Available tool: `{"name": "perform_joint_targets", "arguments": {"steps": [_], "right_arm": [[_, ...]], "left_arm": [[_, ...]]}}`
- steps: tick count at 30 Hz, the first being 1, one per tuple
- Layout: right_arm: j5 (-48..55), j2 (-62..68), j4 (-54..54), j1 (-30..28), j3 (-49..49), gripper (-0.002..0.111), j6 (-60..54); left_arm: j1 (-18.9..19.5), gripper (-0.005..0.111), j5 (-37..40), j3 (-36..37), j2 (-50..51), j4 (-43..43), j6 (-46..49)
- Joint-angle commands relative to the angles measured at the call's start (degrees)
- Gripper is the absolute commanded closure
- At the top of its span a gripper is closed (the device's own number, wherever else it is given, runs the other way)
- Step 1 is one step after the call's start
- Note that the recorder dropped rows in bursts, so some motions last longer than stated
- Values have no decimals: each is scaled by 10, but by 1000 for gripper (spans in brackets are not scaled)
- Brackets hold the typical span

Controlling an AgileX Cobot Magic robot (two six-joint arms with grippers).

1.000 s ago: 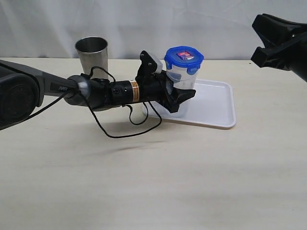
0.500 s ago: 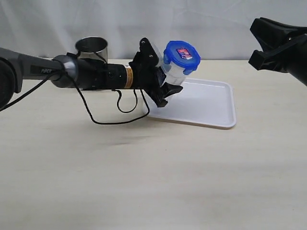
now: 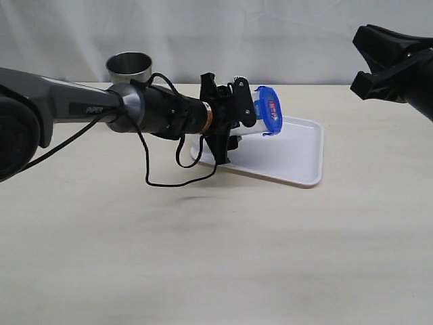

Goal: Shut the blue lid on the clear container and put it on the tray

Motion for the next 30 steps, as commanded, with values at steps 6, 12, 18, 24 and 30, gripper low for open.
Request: {"name": "perform_joint_targets", "arguments": {"steps": [6, 12, 18, 24, 30], "right_arm": [[-3, 1, 5, -2, 1, 104, -4], [-3, 1, 5, -2, 1, 104, -4], [-3, 1, 5, -2, 1, 104, -4], [-3, 1, 5, -2, 1, 104, -4], [-3, 1, 5, -2, 1, 104, -4]], "left_arm": [[-49, 107, 125, -20, -5, 6, 149], [-72, 107, 175, -20, -5, 40, 183], [-85, 107, 242, -20, -5, 77, 211], [-97, 107, 284, -20, -5, 79, 231], [-118, 107, 336, -20, -5, 76, 245]]}}
